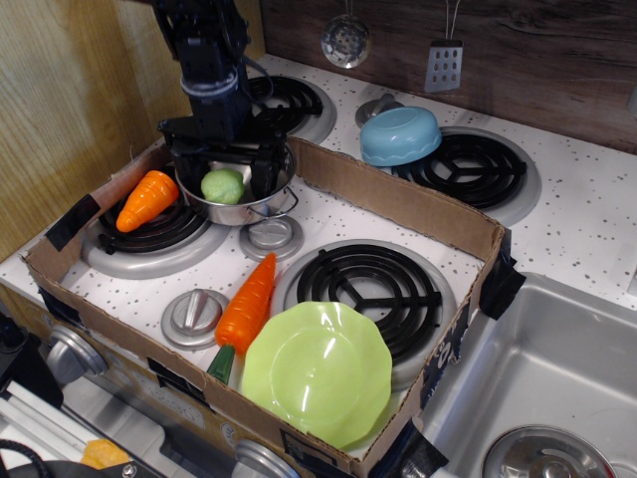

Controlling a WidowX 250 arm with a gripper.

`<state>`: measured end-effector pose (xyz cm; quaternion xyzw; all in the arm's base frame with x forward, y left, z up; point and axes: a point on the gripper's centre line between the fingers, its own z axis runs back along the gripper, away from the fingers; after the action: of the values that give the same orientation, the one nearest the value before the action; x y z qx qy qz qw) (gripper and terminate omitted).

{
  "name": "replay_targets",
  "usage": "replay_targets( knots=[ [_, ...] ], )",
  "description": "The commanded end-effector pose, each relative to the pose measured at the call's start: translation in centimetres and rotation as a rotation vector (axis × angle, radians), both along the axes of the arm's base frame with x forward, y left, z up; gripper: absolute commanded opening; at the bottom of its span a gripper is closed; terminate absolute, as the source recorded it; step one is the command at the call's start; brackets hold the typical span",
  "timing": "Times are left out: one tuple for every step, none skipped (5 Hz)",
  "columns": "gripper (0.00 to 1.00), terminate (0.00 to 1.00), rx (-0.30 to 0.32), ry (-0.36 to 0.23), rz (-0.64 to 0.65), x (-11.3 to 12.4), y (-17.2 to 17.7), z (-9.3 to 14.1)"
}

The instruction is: Take broccoli out of pan

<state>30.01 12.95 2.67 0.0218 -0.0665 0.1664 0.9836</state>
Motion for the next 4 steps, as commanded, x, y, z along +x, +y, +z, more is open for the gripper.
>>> replay_targets(
  knots=[
    [0.00,0.00,0.012,-0.039,-0.014,0.6,-0.1,0.6],
    [0.00,0.00,0.036,-0.039,-0.015,0.8,-0.4,1.2],
    [0.00,0.00,0.060,-0.049,-0.040,1.1,-0.4,2.0],
    [0.00,0.00,0.096,-0.043,-0.075,1.6,-0.7,4.4]
  ],
)
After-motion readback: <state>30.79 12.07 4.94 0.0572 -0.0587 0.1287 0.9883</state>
